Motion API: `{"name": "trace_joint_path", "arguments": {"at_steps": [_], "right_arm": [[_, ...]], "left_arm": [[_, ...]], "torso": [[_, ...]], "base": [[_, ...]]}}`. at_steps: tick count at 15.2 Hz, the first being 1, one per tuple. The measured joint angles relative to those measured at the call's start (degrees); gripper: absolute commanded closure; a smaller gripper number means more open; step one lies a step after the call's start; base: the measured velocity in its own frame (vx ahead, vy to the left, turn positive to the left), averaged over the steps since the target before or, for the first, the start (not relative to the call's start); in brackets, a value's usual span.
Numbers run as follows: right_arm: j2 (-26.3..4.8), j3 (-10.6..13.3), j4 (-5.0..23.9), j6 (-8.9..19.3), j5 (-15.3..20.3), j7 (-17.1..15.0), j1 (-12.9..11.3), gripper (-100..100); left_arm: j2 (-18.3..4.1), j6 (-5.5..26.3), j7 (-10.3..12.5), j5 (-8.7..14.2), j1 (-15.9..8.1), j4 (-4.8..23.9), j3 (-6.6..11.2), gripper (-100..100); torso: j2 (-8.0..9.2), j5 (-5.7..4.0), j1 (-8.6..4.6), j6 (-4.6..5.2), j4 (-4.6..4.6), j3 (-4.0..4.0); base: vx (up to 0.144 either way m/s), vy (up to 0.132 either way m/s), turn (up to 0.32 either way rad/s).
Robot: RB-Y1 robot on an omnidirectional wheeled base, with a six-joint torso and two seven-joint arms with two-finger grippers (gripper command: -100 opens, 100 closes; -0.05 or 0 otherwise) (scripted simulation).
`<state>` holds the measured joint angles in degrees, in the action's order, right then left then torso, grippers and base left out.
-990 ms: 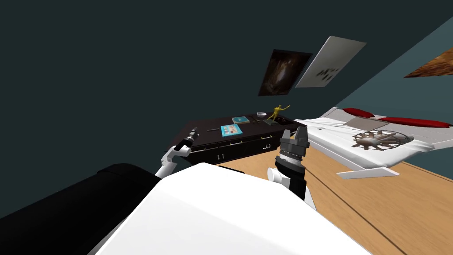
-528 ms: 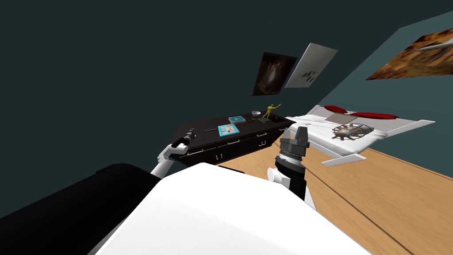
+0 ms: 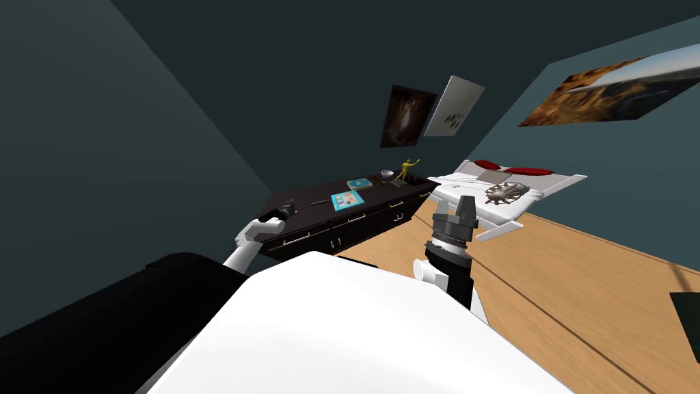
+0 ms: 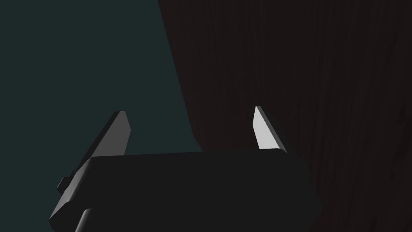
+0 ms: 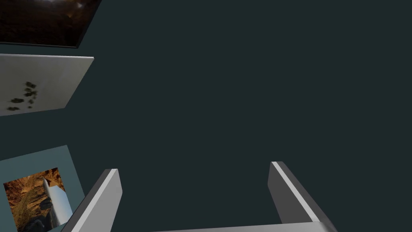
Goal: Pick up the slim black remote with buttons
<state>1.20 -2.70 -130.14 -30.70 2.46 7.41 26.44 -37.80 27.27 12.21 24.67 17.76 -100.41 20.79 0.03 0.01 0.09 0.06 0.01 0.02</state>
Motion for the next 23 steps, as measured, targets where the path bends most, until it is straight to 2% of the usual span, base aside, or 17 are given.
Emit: {"name": "trace_joint_path", "arguments": {"at_steps": [5,7,8,10,13,15,16,21,23], "right_arm": [[0.00,-0.01,0.00,0.00,0.00,0.00,0.01,0],[0.00,0.00,0.00,0.00,0.00,0.00,0.00,0],[0.00,-0.01,0.00,0.00,0.00,0.00,0.01,0],[0.00,0.00,0.00,0.00,0.00,0.00,0.00,0],[0.00,0.00,0.00,0.00,0.00,0.00,0.00,0],[0.00,-0.01,0.00,0.00,0.00,0.00,0.01,0],[0.00,-0.01,0.00,0.00,0.00,0.00,0.02,0],[0.00,-0.01,0.00,0.00,0.00,0.00,0.01,0],[0.00,-0.01,0.00,0.00,0.00,0.00,0.02,0]], "left_arm": [[-2.63,6.40,1.29,2.93,-1.33,3.02,2.30,-100],[-4.43,8.96,1.76,5.19,-1.59,4.88,3.59,-100],[-4.67,10.14,1.91,5.49,-1.89,5.47,3.79,-100],[-6.11,12.37,2.30,7.13,-3.16,8.25,4.58,-100],[-6.72,15.46,2.90,7.90,-3.67,9.50,5.39,-100],[-7.83,17.59,3.11,9.62,-3.66,10.78,6.37,-100],[-7.87,18.47,3.24,9.64,-3.76,10.83,6.46,-100],[-10.40,24.17,4.43,12.99,-5.13,14.78,8.69,-100],[-10.75,26.28,4.76,13.51,-5.24,15.23,9.10,-100]], "torso": [[0.01,0.01,0.03,-0.07,0.00,0.01],[0.01,0.01,0.03,-0.03,0.00,0.01],[0.00,0.02,0.04,-0.07,0.00,0.00],[-0.01,0.01,0.04,-0.02,0.00,0.00],[-0.04,0.00,0.01,0.00,-0.01,-0.02],[-0.03,0.01,0.02,-0.06,-0.01,-0.02],[-0.04,0.01,0.02,-0.09,-0.01,-0.02],[-0.04,0.01,0.05,-0.03,-0.01,-0.02],[-0.05,0.02,0.04,-0.09,-0.01,-0.02]], "base": [[-0.021,0.010,-0.200],[-0.020,0.014,-0.172],[-0.020,0.009,-0.218],[-0.020,0.014,-0.187],[-0.012,0.005,-0.174],[-0.010,0.011,-0.058],[-0.012,0.005,-0.209],[-0.014,0.015,-0.193],[-0.007,0.007,-0.126]]}}
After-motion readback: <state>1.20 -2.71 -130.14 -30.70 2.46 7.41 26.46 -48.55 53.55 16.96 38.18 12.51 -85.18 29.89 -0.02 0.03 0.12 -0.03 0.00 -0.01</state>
